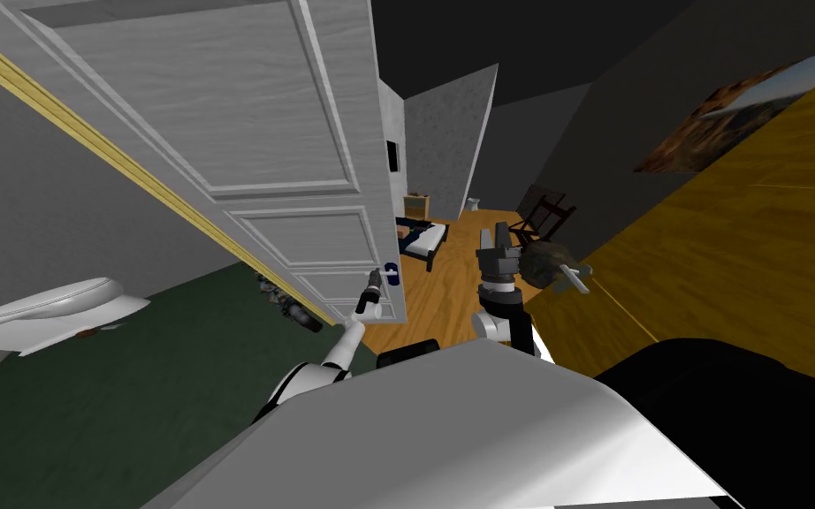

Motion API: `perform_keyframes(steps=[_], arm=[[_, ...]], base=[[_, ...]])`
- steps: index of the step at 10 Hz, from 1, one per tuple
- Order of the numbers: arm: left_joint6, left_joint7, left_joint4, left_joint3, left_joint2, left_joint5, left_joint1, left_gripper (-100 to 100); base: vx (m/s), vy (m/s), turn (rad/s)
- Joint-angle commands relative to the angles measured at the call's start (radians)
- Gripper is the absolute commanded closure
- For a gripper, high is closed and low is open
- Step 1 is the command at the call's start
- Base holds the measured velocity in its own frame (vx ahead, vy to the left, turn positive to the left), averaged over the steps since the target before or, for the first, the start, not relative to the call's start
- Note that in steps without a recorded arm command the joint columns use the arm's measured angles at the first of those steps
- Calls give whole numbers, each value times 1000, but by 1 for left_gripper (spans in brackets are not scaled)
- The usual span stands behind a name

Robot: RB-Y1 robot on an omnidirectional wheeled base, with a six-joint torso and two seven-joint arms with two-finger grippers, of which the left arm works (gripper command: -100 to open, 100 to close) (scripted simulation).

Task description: Push the door open

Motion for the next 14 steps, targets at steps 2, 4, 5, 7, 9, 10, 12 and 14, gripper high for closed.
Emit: perform_keyframes(steps=[2, 4, 5, 7, 9, 10, 12, 14], arm=[[-3, 0, 3, 11, -2, 1, -1, 100], [-6, -5, 7, 35, 14, 6, -3, 100], [-7, -7, 9, 44, 19, 8, -4, 100], [-9, -12, 13, 64, 29, 11, -5, 100], [-11, -19, 18, 89, 39, 16, -6, 100], [-12, -21, 19, 95, 42, 17, -7, 100], [-14, -28, 25, 123, 51, 22, -8, 100], [-17, -35, 31, 152, 58, 28, -10, 100]], base=[[62, -90, 58], [124, -63, 39], [156, -136, 59], [167, -124, 55], [173, -100, 48], [184, -128, 54], [176, -151, 77], [176, -154, 78]])
